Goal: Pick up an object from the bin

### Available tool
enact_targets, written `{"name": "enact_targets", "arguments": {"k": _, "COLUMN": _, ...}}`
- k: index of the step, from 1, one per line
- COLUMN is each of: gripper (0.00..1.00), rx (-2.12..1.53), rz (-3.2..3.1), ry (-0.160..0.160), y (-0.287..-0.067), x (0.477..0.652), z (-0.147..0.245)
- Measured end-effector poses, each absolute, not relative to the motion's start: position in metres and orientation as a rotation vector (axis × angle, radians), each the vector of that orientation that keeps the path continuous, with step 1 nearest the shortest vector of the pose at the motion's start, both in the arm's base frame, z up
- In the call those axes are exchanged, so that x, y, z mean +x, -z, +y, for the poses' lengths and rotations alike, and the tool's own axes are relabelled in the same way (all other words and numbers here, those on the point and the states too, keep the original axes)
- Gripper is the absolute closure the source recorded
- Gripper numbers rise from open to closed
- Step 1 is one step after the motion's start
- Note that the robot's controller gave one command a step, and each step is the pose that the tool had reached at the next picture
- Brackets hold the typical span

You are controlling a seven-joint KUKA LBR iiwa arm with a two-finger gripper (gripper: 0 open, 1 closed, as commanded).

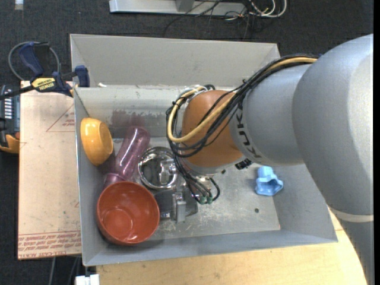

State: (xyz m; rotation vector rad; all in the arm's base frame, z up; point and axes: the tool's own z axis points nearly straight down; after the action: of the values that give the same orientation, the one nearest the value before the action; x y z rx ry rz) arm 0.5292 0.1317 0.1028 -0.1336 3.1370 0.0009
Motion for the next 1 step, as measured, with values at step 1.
{"name": "enact_targets", "arguments": {"k": 1, "gripper": 0.00, "rx": -0.333, "rz": 3.134, "ry": 0.008, "y": -0.0921, "x": 0.5435, "z": 0.1808}}
